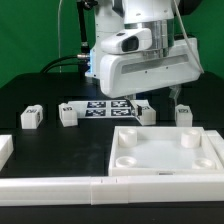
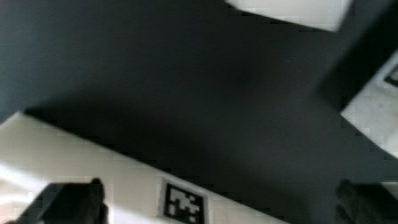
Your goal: Assemble one leg
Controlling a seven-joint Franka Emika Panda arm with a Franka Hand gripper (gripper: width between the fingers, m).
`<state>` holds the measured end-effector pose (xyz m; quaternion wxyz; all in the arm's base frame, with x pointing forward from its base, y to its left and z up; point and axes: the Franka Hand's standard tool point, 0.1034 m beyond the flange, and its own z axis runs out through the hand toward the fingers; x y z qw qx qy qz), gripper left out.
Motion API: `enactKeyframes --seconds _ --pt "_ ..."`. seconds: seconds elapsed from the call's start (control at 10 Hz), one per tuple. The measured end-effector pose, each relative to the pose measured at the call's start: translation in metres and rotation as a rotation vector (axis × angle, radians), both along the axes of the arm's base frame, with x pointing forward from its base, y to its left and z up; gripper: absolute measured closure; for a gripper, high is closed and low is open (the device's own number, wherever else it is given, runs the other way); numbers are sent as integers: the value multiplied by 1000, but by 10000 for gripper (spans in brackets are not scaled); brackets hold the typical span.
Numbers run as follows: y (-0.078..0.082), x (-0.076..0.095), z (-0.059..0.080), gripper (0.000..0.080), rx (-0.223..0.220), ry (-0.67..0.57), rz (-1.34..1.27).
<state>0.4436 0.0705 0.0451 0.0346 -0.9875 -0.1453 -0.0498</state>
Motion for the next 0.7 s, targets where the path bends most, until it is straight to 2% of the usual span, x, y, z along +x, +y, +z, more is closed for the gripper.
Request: enactKeyframes --seconds 0.4,0.7 --pt "29 -13 -3 150 58 48 -440" --pt "53 -20 -4 150 68 63 -480"
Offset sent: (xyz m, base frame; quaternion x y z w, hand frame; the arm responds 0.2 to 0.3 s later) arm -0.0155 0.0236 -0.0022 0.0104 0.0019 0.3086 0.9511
